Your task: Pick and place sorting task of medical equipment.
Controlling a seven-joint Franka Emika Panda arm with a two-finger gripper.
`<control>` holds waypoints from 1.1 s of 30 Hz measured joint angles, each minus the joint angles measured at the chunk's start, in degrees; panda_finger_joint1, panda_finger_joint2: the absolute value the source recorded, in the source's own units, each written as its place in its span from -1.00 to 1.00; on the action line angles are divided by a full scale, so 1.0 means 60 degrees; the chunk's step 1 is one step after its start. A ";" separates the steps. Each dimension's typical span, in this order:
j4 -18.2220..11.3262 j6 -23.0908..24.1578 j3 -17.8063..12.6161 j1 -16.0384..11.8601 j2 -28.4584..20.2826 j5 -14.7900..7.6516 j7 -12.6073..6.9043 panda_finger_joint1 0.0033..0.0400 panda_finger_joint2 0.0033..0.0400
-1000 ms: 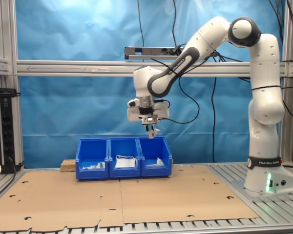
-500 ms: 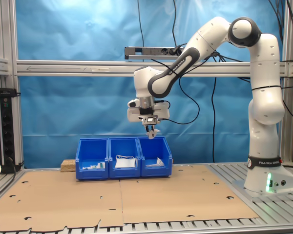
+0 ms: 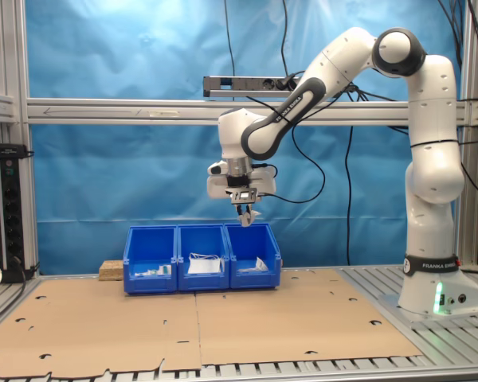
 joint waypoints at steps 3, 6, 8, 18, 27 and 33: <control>0.0000 0.0017 0.0000 0.0000 0.0000 0.0000 0.0000 -0.77 -0.77; 0.0000 0.0027 0.0000 0.0000 0.0000 0.0000 0.0000 -0.77 -0.77; 0.0000 0.0031 0.0000 0.0000 0.0000 0.0000 0.0000 -0.77 -0.77; 0.0000 0.0040 0.0000 0.0000 0.0000 0.0000 0.0000 0.33 0.33; 0.0000 0.0040 -0.0014 0.0104 -0.0021 0.0000 0.0000 0.80 0.80; -0.0001 0.0040 -0.0032 0.0511 -0.0228 0.0000 0.0000 0.96 0.96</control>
